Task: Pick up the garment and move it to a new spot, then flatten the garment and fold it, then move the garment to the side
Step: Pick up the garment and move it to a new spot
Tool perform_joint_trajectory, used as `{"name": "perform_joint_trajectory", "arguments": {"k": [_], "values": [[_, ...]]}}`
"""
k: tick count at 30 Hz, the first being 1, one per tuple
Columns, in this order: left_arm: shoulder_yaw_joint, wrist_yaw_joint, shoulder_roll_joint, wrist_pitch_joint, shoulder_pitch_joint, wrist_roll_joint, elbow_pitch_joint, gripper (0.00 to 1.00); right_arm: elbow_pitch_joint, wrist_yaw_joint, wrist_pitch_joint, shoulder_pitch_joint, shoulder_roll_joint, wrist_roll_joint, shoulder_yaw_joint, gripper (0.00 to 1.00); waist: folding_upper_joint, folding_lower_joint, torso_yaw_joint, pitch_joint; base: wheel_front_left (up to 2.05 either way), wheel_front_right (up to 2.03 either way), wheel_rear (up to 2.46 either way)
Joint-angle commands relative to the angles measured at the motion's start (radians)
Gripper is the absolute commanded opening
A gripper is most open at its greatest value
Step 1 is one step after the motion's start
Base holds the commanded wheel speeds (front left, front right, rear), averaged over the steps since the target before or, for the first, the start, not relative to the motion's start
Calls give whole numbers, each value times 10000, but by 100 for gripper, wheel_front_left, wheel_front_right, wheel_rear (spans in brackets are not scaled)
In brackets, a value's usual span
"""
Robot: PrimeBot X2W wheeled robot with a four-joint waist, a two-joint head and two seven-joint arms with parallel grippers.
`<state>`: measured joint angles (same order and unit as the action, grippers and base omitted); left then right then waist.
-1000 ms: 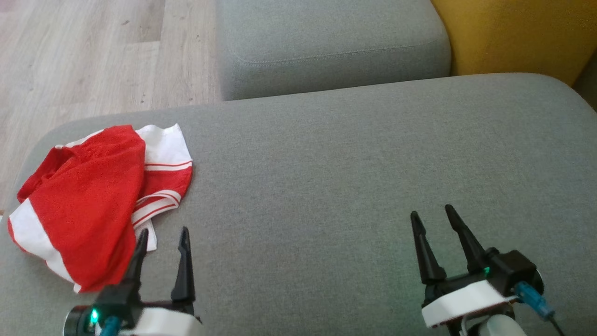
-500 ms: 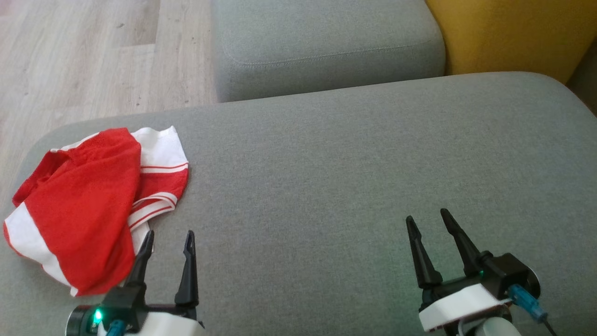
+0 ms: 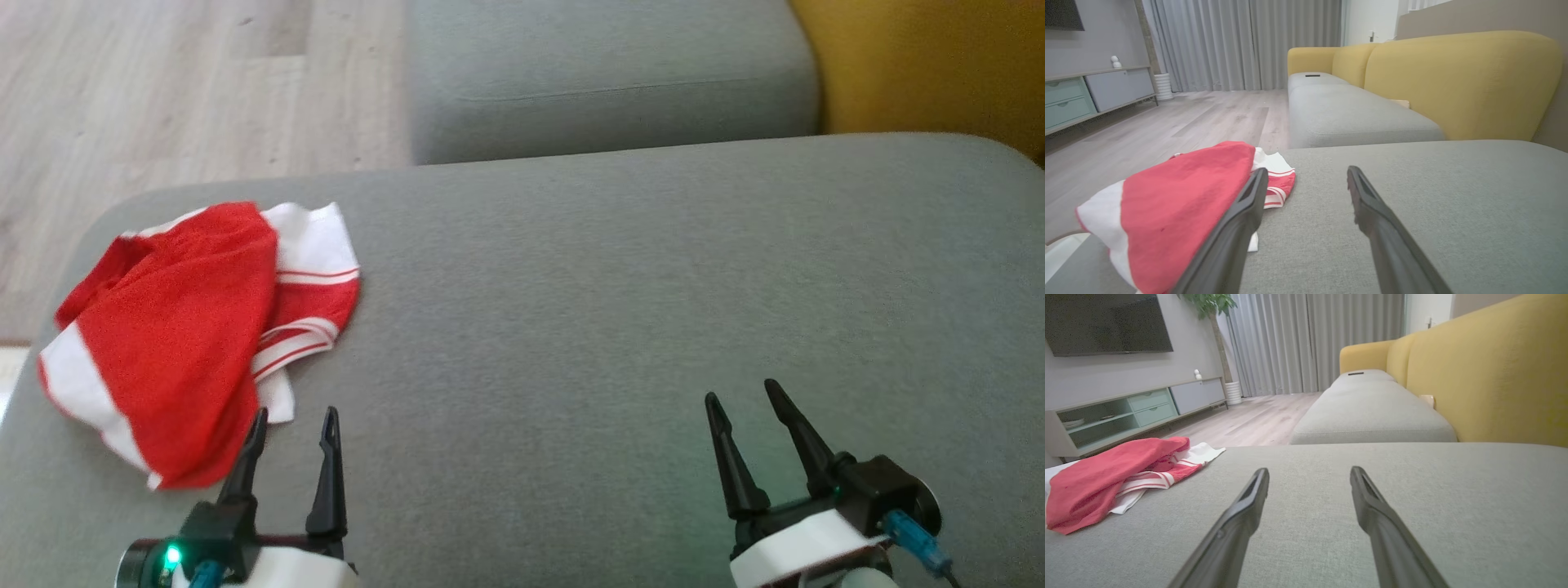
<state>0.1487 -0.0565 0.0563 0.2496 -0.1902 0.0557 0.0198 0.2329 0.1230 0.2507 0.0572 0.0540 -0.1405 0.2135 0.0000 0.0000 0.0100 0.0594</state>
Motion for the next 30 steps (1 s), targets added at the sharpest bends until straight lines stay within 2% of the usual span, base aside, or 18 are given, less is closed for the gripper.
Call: {"name": "perform_joint_trajectory", "arguments": {"k": [1, 10, 24, 30], "values": [[-297, -162, -59, 122, 473, -54, -466, 100, -418, 77, 111, -275, 78, 49, 230, 100, 0, 0, -427, -112, 0, 0, 0], [-301, -422, -60, 122, 384, -88, -715, 100, -463, 77, 111, -333, 102, 33, 327, 100, 0, 0, -1766, -327, 0, 0, 0], [-607, -446, -60, 122, 264, -149, -922, 100, -598, 77, 111, -129, 47, 89, 171, 100, 0, 0, -3609, -356, 0, 0, 0], [-689, -435, -60, 122, 242, -140, -1006, 100, -675, 77, 111, -118, 41, 184, 84, 100, 0, 0, -4114, -488, 0, 0, 0]]}}
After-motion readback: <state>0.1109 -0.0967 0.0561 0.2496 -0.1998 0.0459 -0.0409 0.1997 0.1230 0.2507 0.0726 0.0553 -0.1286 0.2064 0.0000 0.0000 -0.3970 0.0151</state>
